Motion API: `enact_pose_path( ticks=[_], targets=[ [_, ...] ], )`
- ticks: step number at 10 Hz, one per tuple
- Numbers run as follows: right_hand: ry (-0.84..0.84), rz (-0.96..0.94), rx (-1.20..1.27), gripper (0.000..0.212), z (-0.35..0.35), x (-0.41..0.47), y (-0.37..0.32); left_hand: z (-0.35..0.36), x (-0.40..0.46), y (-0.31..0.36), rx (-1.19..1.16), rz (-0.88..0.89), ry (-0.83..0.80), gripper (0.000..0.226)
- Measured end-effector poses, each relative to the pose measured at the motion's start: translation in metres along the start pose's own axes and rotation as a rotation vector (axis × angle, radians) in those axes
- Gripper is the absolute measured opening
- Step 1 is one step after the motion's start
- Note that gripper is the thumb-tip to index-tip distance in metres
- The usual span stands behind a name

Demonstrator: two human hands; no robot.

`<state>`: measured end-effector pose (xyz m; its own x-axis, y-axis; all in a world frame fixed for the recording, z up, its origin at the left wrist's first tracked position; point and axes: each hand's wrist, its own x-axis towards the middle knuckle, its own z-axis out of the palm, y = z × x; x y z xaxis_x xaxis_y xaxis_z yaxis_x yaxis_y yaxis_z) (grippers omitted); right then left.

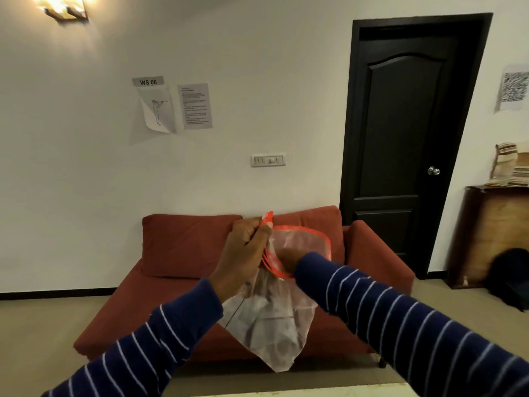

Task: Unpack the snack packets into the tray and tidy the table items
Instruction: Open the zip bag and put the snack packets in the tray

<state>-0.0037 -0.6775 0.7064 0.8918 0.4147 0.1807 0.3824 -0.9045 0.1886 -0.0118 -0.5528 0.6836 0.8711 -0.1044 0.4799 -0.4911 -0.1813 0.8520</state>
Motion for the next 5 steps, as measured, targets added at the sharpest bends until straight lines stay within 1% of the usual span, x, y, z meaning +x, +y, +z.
enact_pose_path(
  ticks=[1, 2, 3, 4, 5],
  targets=[
    [0.063, 0.011, 0.655, 0.042, 0.006, 0.003, -0.030, 0.000, -0.009, 0.007, 0.070, 0.124, -0.049, 0.041],
    [0.060, 0.077, 1.026, 0.044, 0.033, 0.010, -0.042, -0.003, -0.012, 0.004, 0.101, 0.116, -0.020, 0.038],
    [0.149, -0.017, 0.613, 0.039, 0.058, 0.020, -0.023, -0.013, -0.009, -0.008, 0.134, -0.080, 0.108, 0.034],
    [0.042, -0.079, 0.401, 0.023, 0.044, 0.030, -0.020, -0.022, -0.007, -0.020, 0.149, -0.204, 0.192, 0.032],
    [-0.154, -0.142, 0.298, 0.031, 0.008, 0.042, -0.004, -0.036, -0.005, -0.035, 0.013, -0.376, 0.261, 0.026]
  ],
)
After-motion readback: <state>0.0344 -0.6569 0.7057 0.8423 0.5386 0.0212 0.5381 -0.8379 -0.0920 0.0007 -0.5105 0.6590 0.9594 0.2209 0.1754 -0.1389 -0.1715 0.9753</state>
